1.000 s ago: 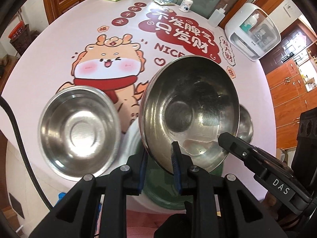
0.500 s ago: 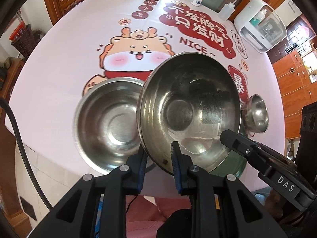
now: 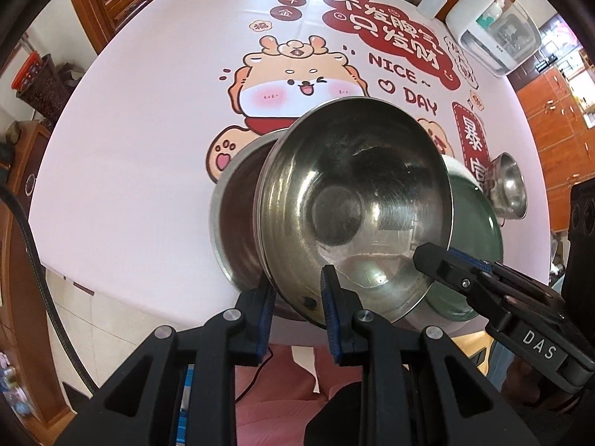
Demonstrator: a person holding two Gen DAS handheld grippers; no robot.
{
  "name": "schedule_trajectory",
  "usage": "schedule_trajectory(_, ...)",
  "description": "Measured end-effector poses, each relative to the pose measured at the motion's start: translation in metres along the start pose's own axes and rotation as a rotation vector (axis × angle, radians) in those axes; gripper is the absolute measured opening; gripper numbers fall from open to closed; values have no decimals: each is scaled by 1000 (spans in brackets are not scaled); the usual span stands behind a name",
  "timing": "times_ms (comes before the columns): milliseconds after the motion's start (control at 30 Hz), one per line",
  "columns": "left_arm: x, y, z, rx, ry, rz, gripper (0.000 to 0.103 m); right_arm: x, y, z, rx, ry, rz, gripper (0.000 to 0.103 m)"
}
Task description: Organize plates and bowls
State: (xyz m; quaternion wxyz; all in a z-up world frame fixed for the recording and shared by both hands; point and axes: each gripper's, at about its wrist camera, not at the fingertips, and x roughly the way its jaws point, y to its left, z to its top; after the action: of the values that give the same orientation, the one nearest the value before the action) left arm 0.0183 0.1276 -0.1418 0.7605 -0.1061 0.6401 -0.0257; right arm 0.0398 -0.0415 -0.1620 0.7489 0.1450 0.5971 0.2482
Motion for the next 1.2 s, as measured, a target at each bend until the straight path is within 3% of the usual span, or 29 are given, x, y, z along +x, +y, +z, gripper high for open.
schedule_trajectory(633, 25, 22, 12, 118, 103, -13, 25, 25, 7, -14, 120, -7, -54, 17)
schedule_trajectory(1200, 25, 21, 16, 155, 88, -26, 28, 24, 1, -19, 180, -23, -66, 22)
